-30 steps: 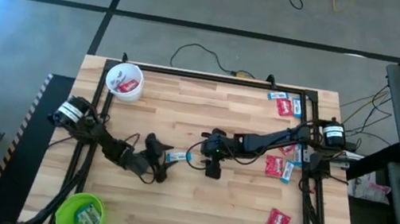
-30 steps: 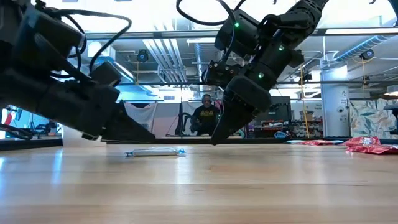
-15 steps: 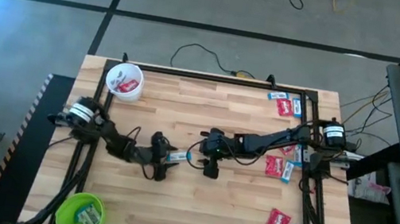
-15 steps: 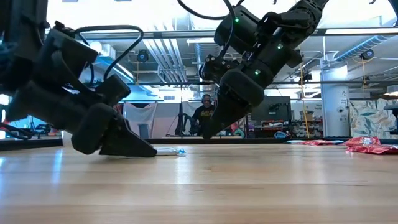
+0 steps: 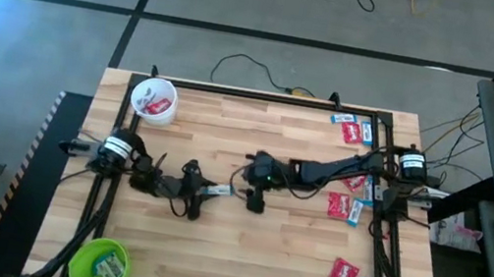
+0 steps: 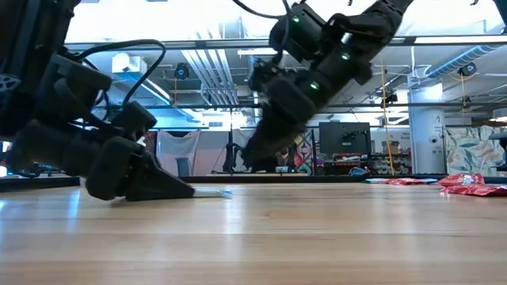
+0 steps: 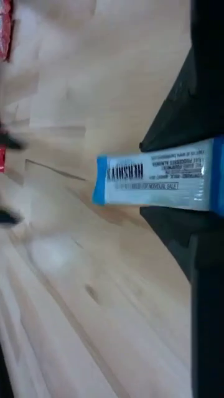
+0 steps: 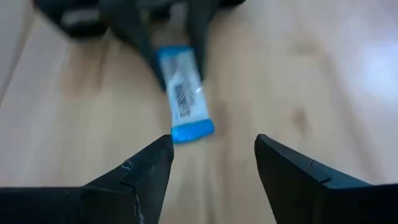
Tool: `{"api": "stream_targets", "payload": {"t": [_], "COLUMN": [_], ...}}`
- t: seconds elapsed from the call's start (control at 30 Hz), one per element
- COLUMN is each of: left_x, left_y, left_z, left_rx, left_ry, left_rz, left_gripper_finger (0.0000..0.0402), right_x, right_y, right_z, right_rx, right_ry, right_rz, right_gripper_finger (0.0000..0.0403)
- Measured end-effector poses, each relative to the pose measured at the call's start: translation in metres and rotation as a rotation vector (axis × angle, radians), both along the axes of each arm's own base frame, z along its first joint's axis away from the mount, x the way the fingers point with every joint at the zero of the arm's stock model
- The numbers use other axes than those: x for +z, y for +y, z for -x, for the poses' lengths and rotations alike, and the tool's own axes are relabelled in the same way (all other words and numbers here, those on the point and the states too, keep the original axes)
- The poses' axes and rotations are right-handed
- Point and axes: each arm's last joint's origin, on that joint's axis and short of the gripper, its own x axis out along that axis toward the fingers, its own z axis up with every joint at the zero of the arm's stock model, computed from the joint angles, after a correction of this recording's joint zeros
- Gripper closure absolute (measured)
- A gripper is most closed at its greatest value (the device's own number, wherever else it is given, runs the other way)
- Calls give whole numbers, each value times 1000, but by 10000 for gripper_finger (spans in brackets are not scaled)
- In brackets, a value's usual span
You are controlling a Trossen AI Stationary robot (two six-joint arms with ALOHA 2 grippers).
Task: Sort candy by brand, put in halloween buckets
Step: Put the blue chocolate bar into the green bucket
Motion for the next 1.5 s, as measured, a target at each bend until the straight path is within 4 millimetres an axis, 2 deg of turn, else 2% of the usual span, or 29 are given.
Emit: {"api": "stream_targets", "payload": {"t": [0.13,0.3,0.53,0.7,0.9,1.03,1.13,1.37,1.5], "left_x": [6,11,21,37,61,69,83,141,177], "left_y": [4,6,8,11,7,7,4,-7,-27], "left_z": [16,30,40,48,40,27,12,-18,-21], "left_rx": [-19,-31,-18,-30,-93,-72,-76,-117,-186], "left_ry": [-18,-23,-45,-107,-202,-135,-74,72,122], "left_rz": [61,125,190,218,296,227,171,71,59], "left_gripper_finger": [308,309,301,305,304,304,303,303,303], "right_x": [18,26,22,26,33,36,39,52,60], "right_y": [-20,-42,-44,-47,-47,-47,-45,-31,-20], "right_z": [-11,-15,-12,-13,-11,-3,6,23,30], "right_rx": [-15,-20,-11,-5,-5,-14,-21,-6,12], "right_ry": [-98,-150,-140,-141,-114,-54,23,66,64], "right_rz": [48,114,134,165,225,218,188,161,152], "right_gripper_finger": [183,183,183,183,183,183,183,183,183]}}
